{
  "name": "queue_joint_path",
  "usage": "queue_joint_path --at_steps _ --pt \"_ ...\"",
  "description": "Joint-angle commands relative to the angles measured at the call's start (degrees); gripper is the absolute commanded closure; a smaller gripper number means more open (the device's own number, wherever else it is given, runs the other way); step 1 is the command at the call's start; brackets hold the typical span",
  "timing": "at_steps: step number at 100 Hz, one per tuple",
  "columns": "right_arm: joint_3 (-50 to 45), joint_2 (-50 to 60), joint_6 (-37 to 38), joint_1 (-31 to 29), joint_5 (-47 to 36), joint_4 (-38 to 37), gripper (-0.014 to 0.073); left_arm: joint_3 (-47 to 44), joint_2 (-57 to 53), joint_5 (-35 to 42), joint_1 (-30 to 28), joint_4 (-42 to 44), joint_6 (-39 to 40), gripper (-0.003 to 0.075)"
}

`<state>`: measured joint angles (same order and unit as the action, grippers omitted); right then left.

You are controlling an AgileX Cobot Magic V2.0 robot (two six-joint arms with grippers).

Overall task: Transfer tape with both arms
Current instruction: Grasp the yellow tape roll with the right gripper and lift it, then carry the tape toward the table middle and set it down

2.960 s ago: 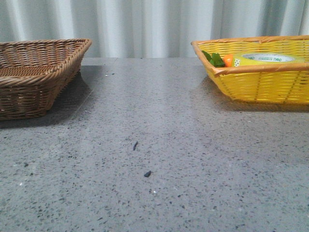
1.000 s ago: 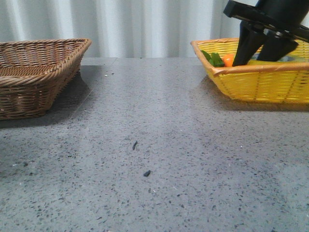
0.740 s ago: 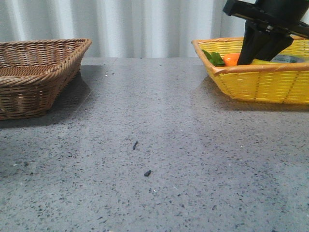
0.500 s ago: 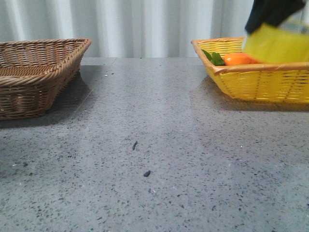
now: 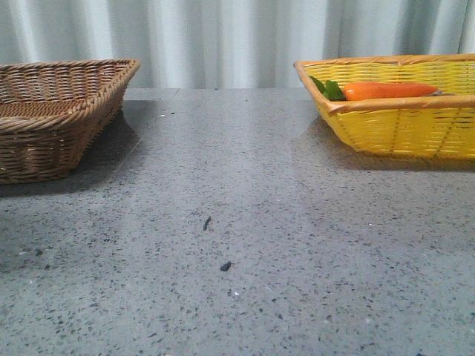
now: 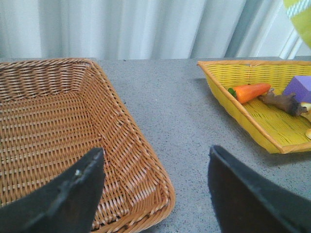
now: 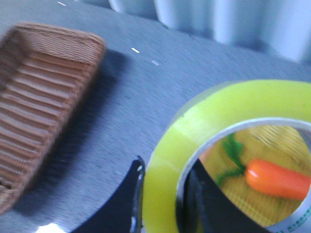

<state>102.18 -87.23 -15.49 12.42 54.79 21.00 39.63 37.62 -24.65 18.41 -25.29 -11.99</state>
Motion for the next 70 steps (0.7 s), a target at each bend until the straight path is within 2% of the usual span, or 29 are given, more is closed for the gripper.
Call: queue_joint_path --at_steps 1,40,55,70 --pt "4.55 1.39 -0.31 2.62 -5.81 1.08 0.0651 2.10 0.62 4.40 0.42 -1.10 -0.25 0.0294" --pt "7.80 -9.34 -0.31 15.51 -4.54 0.69 0.0652 2.10 1.24 3.77 0.48 -1.10 -0.25 0.0294" --pt "7.80 -15.87 -0.31 16.13 -1.73 0.29 0.0652 2.10 1.24 3.77 0.48 -1.10 -0.25 0.0294" --pt "7.80 -21.61 -0.21 16.13 0.14 -3.58 0.0652 2.10 1.24 2.87 0.48 -1.10 -0.25 0.0294"
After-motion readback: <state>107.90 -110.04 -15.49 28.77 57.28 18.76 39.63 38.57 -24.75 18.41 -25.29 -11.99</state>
